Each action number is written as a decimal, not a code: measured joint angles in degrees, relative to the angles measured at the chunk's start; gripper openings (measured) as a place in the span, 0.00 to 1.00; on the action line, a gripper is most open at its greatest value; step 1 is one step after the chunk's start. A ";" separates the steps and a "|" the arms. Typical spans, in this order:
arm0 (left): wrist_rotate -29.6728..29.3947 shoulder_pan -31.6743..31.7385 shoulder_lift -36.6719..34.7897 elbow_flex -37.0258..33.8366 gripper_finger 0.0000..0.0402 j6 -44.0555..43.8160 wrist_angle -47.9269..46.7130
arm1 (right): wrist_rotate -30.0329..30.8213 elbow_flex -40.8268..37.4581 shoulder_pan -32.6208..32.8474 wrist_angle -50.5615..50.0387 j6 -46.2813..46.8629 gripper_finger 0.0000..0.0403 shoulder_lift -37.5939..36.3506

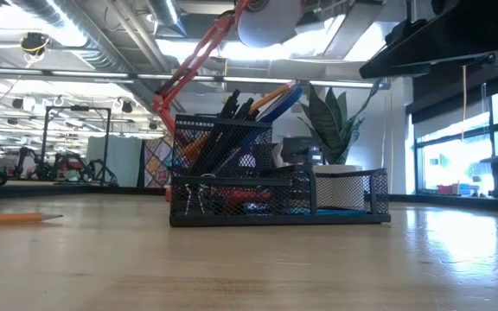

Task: Pick and place office supplies into organizer
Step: Put the yellow pencil into the black desk organizer

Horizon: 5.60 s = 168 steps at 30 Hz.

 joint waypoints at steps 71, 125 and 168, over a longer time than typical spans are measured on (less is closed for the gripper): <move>-59.46 10.42 -2.38 14.27 0.02 73.77 -3.73 | -1.37 0.00 0.02 5.01 13.98 0.58 0.00; -91.88 21.12 -17.85 14.32 0.02 162.10 -11.23 | -1.31 0.00 0.00 3.45 9.11 0.58 0.00; -82.56 24.23 -12.98 13.81 0.02 178.48 -16.41 | -1.27 0.00 -6.38 4.26 7.97 0.58 0.00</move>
